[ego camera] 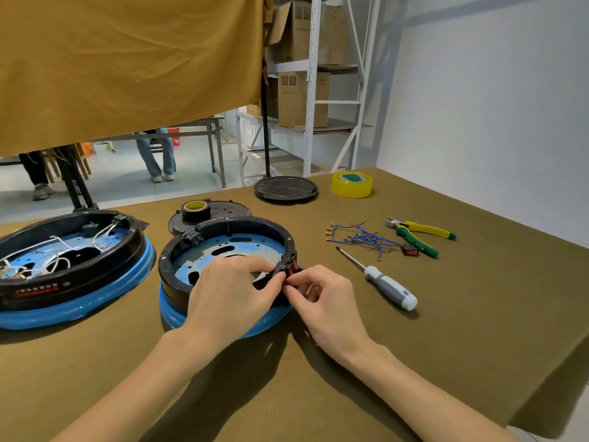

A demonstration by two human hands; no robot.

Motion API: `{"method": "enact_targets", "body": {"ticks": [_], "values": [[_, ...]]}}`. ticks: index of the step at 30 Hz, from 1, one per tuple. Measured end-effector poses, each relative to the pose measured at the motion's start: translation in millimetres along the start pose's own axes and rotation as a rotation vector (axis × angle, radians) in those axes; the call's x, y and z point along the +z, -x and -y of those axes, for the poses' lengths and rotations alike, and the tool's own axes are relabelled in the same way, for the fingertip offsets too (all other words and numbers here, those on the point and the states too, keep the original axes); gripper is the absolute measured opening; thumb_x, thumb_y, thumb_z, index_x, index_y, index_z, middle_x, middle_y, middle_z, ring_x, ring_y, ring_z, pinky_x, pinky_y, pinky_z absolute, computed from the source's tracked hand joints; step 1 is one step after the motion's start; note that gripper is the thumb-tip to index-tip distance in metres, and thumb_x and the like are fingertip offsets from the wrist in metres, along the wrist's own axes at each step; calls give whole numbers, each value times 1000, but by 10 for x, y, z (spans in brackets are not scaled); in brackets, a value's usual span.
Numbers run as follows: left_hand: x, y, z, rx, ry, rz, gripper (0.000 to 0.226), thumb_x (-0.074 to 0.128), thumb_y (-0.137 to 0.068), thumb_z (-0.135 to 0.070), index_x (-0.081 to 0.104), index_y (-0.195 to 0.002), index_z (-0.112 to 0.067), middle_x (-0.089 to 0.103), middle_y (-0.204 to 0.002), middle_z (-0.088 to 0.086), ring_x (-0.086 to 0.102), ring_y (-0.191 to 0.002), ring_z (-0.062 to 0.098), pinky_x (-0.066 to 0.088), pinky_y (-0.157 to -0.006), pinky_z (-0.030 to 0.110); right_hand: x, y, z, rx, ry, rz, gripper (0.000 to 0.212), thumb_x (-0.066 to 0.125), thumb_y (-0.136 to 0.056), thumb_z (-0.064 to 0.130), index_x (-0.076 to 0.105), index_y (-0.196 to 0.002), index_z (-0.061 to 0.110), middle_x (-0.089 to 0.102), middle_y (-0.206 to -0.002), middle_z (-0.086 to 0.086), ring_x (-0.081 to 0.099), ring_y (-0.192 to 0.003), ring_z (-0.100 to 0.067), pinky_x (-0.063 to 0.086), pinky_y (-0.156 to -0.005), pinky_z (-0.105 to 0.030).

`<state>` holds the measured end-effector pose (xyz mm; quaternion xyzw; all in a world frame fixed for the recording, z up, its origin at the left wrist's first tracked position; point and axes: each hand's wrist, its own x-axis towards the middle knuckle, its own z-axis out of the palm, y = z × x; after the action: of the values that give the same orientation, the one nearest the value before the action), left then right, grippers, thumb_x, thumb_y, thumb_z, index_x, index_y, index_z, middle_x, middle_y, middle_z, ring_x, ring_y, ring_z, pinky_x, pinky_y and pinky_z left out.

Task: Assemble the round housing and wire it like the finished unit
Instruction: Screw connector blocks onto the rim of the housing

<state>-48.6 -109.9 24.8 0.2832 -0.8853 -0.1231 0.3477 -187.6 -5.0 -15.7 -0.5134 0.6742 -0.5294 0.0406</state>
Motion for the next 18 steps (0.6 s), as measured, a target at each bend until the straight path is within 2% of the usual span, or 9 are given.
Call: {"method": "enact_targets", "body": {"ticks": [4, 7, 9, 12, 14, 16, 18], "values": [[15, 7, -5, 2, -55, 4, 36, 62, -89, -57, 78, -106, -29, 77, -97, -15, 70, -91, 2, 61, -79, 30, 4, 4, -8, -10, 11, 6, 14, 74, -93, 19, 77, -104, 27, 67, -91, 15, 63, -86, -5, 53, -71, -17], [50, -15, 0, -50, -106, -5, 54, 60, -87, -68, 67, -125, -31, 77, -97, -11, 70, -87, 6, 61, -75, 29, -17, -16, -14, -14, 12, 23, 14, 74, -92, 22, 75, -104, 30, 66, -92, 17, 63, -87, -4, 53, -71, -17], [64, -30, 0, -47, -122, 15, 61, 56, -89, -69, 58, -140, -35, 76, -99, -10, 69, -87, 7, 60, -73, 26, -12, -41, -13, -1, -24, -30, 11, 74, -93, 23, 72, -99, 31, 67, -89, 16, 64, -85, -5, 53, -69, -17], [54, -48, 36, 30, -111, 58, 51, 54, -93, -63, 60, -139, -39, 76, -110, -14, 69, -95, 3, 56, -75, 19, -37, -123, -24, 51, -47, -127, 7, 73, -93, 24, 70, -98, 29, 67, -89, 14, 64, -84, -6, 53, -69, -19], [16, -66, 73, 91, -100, 111, 46, 52, -95, -60, 62, -135, -41, 75, -113, -18, 68, -96, 0, 50, -73, 12, -116, -195, -53, 26, 4, -105, 18, 73, -93, 27, 68, -110, 31, 62, -106, 14, 59, -98, -1, 49, -80, -15], [-32, -85, 125, 135, -72, 180, 44, 49, -96, -60, 62, -135, -44, 75, -109, -20, 67, -91, -3, 44, -70, 5, -222, -292, -69, -20, 21, -8, 34, 73, -93, 31, 66, -126, 36, 53, -133, 16, 46, -125, 8, 37, -101, -13], [-73, -105, 193, 135, -51, 218, 53, 43, -91, -67, 61, -134, -42, 73, -96, -23, 64, -84, -5, 41, -68, 5, -284, -384, -50, -52, 48, 113, 42, 71, -94, 32, 62, -134, 43, 39, -154, 19, 28, -144, 8, 25, -116, -24]]}}
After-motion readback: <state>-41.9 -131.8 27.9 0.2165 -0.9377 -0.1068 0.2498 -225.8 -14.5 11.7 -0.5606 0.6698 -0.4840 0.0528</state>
